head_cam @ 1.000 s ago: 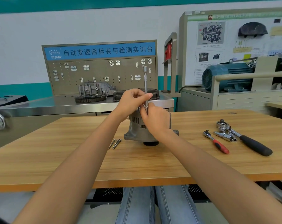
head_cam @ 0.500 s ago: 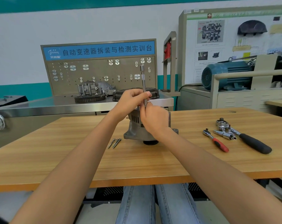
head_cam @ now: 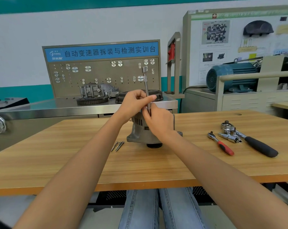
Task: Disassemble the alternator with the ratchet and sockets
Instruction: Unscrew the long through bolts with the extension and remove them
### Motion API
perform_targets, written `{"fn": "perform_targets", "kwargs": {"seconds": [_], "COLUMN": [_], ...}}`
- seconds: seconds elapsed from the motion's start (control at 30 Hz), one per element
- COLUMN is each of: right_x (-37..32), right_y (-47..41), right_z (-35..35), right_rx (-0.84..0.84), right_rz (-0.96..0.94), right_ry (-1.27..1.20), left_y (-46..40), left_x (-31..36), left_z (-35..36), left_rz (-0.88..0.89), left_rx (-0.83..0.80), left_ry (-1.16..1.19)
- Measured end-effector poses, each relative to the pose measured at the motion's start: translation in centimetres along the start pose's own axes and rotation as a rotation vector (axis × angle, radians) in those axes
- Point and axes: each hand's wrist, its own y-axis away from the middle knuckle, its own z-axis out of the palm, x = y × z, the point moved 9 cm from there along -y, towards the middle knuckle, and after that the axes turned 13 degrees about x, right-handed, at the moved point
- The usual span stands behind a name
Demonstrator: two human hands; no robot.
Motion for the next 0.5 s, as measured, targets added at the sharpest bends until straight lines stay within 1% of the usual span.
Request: {"fn": "perform_targets", "kwargs": {"seconds": [0.1, 0.2, 0.37, 0.5], "right_x": [-0.02, -0.02, -0.09, -0.04], "right_y": [-0.05, -0.05, -0.06, -0.17], "right_z": [-0.03, -0.09, -0.14, 0.15], "right_rx": [0.000, 0.010, 0.015, -0.002], "right_rz": [-0.003, 0.000, 0.002, 0.017], "right_ry": [0.013, 0.040, 0.069, 0.044], "left_y": [0.09, 0.48, 0.66, 0.56], "left_x": [0.15, 0.44, 0.68, 0.43], "left_z": [0.16, 0.58, 0.59, 0.46], "left_rz": [0.020, 0.054, 0.050, 0.040], "left_rx": [-0.013, -0.063, -0.118, -0.113], "left_ry": [-0.010, -0.023, -0.021, -0.017]}}
